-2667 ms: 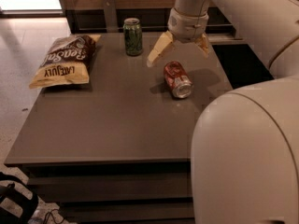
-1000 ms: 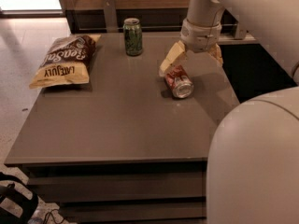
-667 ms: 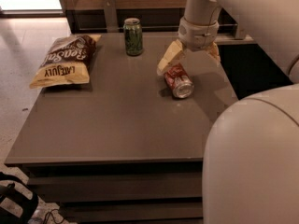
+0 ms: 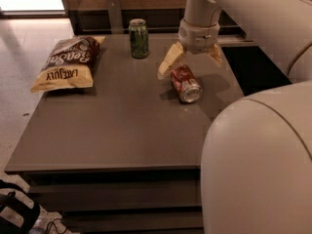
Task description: Place coke can upright
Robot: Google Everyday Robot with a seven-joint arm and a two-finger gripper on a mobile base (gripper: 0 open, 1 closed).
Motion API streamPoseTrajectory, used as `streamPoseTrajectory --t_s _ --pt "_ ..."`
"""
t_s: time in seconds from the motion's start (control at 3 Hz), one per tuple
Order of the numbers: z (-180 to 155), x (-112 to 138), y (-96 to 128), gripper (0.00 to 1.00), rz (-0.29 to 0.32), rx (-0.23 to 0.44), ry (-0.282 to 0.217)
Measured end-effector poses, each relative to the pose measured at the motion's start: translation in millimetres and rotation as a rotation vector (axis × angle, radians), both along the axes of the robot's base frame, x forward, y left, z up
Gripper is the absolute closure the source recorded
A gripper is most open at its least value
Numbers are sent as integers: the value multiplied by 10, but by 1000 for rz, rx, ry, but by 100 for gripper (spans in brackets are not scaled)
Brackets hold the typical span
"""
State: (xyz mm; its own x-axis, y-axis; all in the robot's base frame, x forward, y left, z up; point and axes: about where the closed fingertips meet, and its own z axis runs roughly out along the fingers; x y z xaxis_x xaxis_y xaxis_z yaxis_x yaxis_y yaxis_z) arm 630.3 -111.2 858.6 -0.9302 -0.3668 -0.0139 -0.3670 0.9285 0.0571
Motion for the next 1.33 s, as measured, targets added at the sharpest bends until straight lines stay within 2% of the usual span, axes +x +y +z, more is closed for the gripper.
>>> streamPoseTrajectory --t_s 1.0,1.33 --pt "-142 39 -66 0 -6 2 -5" --pt "-174 71 -18 18 16 -1 -8"
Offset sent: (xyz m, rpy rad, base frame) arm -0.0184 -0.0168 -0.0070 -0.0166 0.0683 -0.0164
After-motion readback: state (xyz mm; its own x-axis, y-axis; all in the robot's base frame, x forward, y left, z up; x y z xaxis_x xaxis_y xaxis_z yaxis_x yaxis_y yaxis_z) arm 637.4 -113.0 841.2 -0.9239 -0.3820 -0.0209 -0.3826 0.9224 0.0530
